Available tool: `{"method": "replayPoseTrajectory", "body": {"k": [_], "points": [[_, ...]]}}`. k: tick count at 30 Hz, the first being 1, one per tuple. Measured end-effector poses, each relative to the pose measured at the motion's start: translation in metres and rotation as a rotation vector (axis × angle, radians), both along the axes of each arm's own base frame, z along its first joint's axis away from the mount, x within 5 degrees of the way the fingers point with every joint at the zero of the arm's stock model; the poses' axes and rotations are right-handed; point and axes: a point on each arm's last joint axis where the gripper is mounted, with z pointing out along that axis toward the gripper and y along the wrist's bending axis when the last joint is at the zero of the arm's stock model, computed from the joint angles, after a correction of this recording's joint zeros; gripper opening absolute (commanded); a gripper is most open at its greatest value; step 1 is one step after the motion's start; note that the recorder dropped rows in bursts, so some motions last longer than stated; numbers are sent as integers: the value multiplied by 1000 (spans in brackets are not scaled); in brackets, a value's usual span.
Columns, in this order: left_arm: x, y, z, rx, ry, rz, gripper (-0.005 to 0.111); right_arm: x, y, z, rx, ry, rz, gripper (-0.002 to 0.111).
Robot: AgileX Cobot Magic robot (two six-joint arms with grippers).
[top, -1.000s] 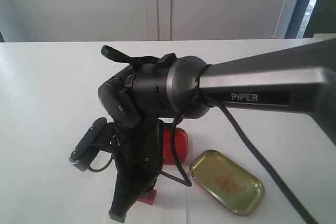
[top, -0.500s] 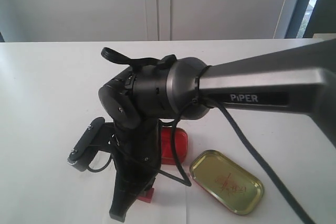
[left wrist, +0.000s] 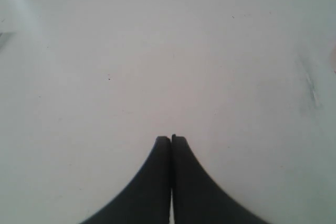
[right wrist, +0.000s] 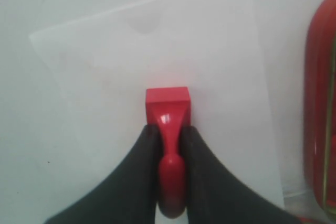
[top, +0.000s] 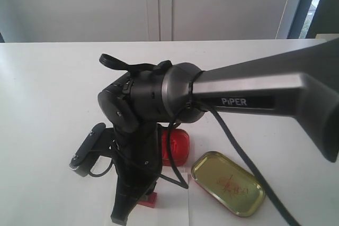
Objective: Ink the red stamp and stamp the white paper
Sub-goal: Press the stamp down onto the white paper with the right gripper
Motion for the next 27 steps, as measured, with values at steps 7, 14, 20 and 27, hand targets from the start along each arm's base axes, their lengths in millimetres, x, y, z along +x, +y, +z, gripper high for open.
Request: {"method": "replayPoseTrajectory", "body": {"k": [7,14,20,27], "points": [[0,0,0,0,0,0,0,0,1,-6,-12,21,11,0],[0,0,0,0,0,0,0,0,2,-10,-18,43,26,0],[0,0,0,0,0,0,0,2,2,-11,-15,53,24,0],[0,0,0,0,0,0,0,1,3,-11,-13,57,21,0]]}}
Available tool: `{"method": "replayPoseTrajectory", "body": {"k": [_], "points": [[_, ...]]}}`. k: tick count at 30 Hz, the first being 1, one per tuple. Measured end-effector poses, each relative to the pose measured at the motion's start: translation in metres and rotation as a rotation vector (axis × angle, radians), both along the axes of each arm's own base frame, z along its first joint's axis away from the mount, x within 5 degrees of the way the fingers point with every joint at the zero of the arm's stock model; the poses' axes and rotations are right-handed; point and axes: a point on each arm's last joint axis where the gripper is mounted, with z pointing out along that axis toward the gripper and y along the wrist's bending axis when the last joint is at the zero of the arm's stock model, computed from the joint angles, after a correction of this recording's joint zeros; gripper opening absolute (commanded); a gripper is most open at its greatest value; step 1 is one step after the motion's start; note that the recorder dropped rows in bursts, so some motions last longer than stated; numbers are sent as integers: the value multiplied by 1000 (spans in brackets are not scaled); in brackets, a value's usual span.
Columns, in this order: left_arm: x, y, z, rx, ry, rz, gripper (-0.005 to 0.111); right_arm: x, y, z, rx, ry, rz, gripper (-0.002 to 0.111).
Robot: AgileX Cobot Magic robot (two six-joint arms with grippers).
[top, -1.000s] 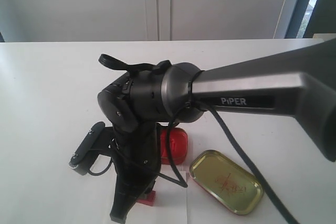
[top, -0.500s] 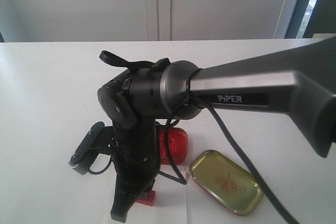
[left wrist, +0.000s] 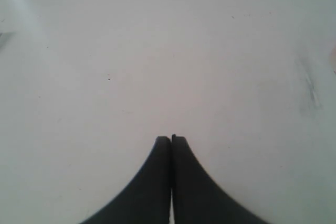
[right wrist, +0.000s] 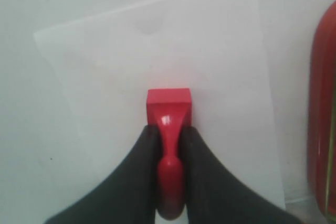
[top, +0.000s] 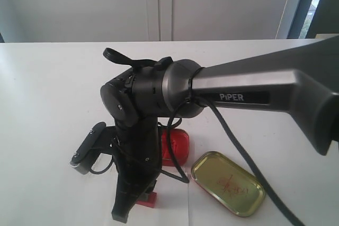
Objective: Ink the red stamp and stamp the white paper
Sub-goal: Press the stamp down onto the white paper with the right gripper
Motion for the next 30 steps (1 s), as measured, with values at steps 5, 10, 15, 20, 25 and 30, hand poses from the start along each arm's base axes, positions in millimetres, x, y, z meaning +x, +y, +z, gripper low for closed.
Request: {"method": "replayPoseTrajectory", "body": {"k": [5,10,15,20,25,30], "points": [[0,0,0,0,0,0,0,1,0,0,0,1,-2,0],[0,0,0,0,0,0,0,0,0,0,6,5,-5,0],[0,0,0,0,0,0,0,-1,5,-1,51,16,-30,0],[0,0,0,0,0,0,0,-1,6,-2,65,25,-42,0],[0,0,0,0,0,0,0,-1,7,-3,67,30,-46,0],[0,0,0,0,0,0,0,-2,7,-4,72,33,-50,0]]}}
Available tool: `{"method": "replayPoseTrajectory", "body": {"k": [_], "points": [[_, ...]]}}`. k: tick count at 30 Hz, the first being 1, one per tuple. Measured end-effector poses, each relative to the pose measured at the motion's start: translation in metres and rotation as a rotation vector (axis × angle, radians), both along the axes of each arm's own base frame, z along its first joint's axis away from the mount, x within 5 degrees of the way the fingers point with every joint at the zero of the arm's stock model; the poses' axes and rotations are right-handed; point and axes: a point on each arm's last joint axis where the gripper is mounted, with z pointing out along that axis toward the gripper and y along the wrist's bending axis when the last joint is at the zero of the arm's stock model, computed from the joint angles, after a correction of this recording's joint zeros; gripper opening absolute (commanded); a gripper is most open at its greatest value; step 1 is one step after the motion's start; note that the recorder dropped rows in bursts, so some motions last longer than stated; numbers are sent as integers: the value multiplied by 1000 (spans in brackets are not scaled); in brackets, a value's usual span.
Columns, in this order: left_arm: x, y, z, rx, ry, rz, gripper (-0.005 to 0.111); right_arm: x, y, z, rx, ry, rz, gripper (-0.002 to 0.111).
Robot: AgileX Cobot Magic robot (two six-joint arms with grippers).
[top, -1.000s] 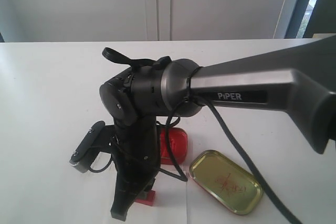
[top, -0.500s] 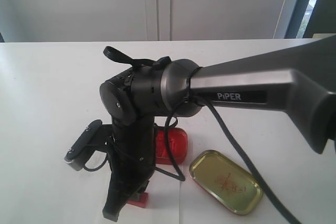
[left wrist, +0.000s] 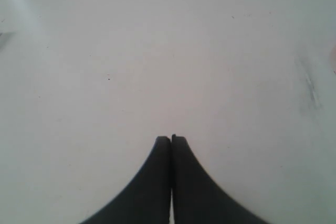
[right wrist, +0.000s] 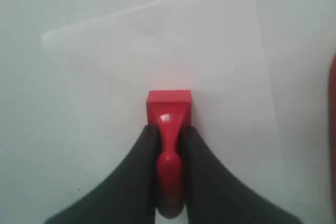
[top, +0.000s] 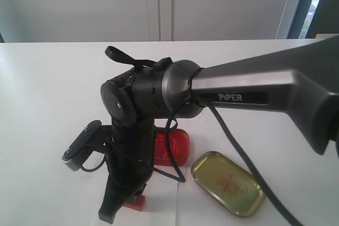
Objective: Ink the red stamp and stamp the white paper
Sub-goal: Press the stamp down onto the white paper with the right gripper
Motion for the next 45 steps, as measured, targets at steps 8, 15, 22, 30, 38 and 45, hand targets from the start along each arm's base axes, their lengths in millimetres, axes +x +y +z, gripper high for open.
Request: {"method": "replayPoseTrajectory", "body": {"k": [8,15,22,30,38,45], "points": [[0,0,0,0,0,0,0,0,0,6,19,-14,-1,0],[0,0,0,0,0,0,0,0,-1,7,18,-18,-4,0],[0,0,0,0,0,0,0,0,-1,9,25,-23,-8,0],[0,0,0,0,0,0,0,0,-1,11,28,-27,-7,0],[0,0,0,0,0,0,0,-3,-4,20,30,-43,-13,0],[0,0,0,0,0,0,0,-6,-8,25,8,-56,-7,0]]}}
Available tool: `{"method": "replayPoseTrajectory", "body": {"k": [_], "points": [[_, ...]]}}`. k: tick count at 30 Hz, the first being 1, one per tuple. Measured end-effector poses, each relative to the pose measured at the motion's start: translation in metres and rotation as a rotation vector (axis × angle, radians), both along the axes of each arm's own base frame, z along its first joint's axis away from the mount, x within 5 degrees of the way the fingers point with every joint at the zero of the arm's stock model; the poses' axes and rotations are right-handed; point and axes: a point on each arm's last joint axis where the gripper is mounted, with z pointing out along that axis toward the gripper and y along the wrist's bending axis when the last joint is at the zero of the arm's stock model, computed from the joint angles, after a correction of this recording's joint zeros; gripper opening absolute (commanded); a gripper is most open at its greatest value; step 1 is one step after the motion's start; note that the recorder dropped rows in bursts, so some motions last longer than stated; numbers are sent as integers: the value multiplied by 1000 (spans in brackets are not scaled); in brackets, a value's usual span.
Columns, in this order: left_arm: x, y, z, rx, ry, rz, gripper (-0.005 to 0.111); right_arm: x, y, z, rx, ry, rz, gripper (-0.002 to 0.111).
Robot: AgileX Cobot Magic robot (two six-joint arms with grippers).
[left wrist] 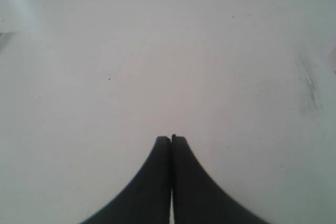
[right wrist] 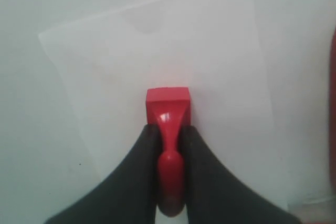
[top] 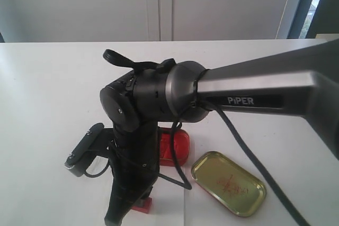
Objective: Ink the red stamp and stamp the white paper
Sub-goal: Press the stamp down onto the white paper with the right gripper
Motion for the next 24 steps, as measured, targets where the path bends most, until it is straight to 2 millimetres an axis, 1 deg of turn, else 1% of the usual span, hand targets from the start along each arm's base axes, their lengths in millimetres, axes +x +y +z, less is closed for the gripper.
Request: {"method": "replayPoseTrajectory", "body": {"k": [11,24], "points": [[0,0,0,0,0,0,0,0,-3,16,18,-35,6,0],[0,0,0,0,0,0,0,0,-4,19,22,-43,1,0]]}}
